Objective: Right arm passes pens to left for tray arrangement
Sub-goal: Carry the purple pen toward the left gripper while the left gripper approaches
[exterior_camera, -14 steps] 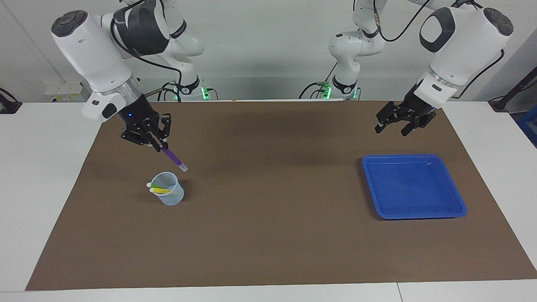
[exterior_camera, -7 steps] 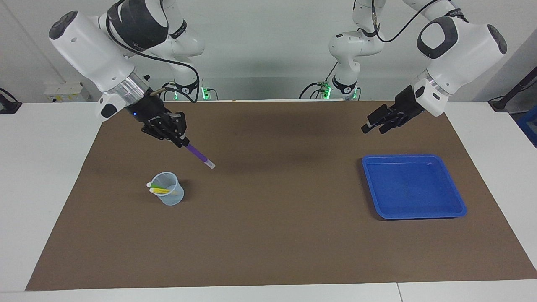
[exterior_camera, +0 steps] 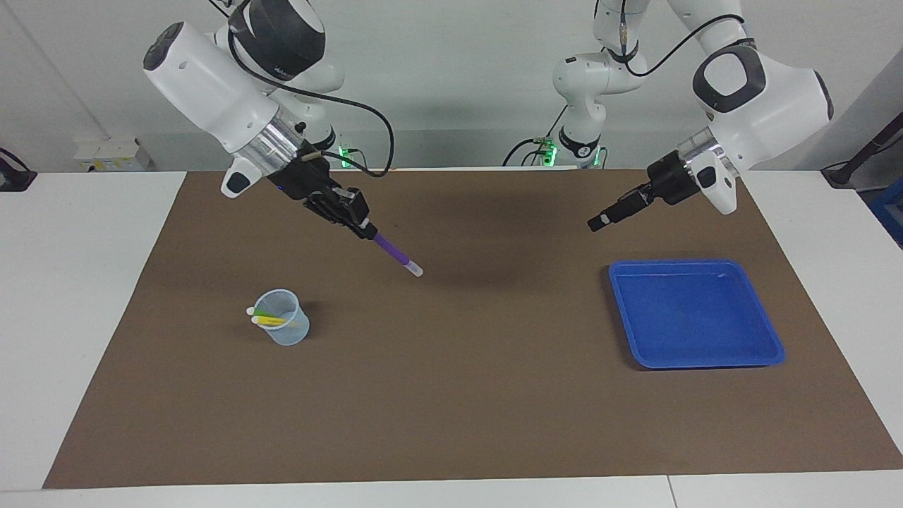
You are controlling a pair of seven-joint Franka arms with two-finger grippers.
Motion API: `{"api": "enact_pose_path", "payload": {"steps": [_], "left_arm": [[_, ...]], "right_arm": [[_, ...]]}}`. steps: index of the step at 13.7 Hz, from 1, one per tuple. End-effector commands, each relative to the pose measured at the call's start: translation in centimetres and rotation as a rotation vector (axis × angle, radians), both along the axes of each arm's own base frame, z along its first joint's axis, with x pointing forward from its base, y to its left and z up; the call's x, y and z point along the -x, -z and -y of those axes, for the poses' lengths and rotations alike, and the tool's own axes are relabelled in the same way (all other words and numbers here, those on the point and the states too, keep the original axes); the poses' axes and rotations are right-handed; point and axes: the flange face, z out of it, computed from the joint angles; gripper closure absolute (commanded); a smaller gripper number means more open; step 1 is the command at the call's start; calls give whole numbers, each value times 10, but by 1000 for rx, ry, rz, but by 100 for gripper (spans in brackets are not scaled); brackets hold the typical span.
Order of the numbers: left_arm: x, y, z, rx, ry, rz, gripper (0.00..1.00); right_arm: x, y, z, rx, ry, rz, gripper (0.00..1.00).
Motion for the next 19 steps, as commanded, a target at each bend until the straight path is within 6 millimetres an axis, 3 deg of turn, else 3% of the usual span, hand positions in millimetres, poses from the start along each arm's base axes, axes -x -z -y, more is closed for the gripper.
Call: {"api": "enact_pose_path", "payload": {"steps": [1,5,12,15,19], "left_arm": [[0,3,17,66,-141,-82,8],[-8,5,52,231,-389,-218,9],[-4,-6,104,274,-455,-231,9],[2,-17,126,281,-498,-235,10],[16,-23,147,280,-486,-244,17]], "right_arm": [[-3,7,0,-106,71,-53,100],[-5,4,-30,-217,202,-122,100],[8,-2,-95,-296,311,-184,100],[11,3,-114,-302,323,-185,100],[12,7,-119,-295,326,-199,100]]}}
